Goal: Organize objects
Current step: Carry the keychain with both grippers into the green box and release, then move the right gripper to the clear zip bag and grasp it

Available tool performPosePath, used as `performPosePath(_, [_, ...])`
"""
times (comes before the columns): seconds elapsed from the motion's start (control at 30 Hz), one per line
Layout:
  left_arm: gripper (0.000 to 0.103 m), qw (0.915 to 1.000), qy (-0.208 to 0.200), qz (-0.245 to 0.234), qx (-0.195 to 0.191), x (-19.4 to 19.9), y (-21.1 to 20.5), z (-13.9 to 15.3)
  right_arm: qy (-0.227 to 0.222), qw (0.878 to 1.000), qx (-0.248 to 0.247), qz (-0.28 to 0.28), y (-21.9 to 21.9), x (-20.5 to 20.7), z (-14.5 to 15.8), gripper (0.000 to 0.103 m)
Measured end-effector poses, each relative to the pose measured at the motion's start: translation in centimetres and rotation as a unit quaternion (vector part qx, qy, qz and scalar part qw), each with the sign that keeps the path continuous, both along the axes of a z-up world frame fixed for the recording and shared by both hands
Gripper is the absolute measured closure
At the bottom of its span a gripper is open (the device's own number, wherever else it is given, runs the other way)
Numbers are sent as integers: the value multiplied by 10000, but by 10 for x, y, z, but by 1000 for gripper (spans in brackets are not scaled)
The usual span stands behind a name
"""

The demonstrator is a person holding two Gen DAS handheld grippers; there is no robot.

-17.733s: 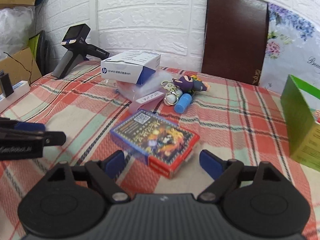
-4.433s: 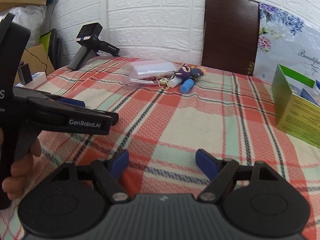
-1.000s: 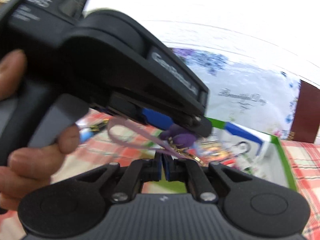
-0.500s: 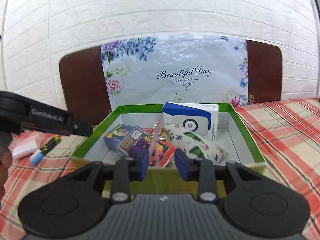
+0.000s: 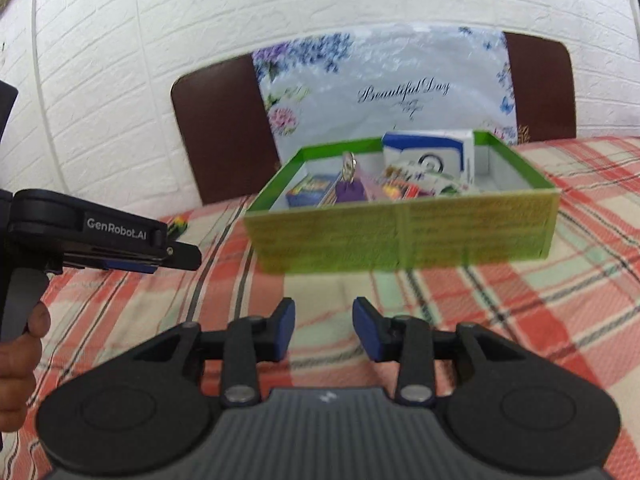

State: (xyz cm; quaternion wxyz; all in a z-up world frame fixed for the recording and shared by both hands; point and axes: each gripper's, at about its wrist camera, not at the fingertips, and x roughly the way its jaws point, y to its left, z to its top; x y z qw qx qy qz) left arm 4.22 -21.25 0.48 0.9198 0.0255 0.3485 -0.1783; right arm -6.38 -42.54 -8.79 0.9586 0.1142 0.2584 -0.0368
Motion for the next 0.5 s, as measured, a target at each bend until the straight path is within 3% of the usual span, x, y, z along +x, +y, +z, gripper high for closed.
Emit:
performPosePath(0.23, [50,9992,225,211,251,-5,29,-29,489,9988,36,94,16,5,-22,65])
performPosePath(0.5, [49,9984,245,350,372,-6,47,-44,552,9984,-102,59,26,5,-24,56])
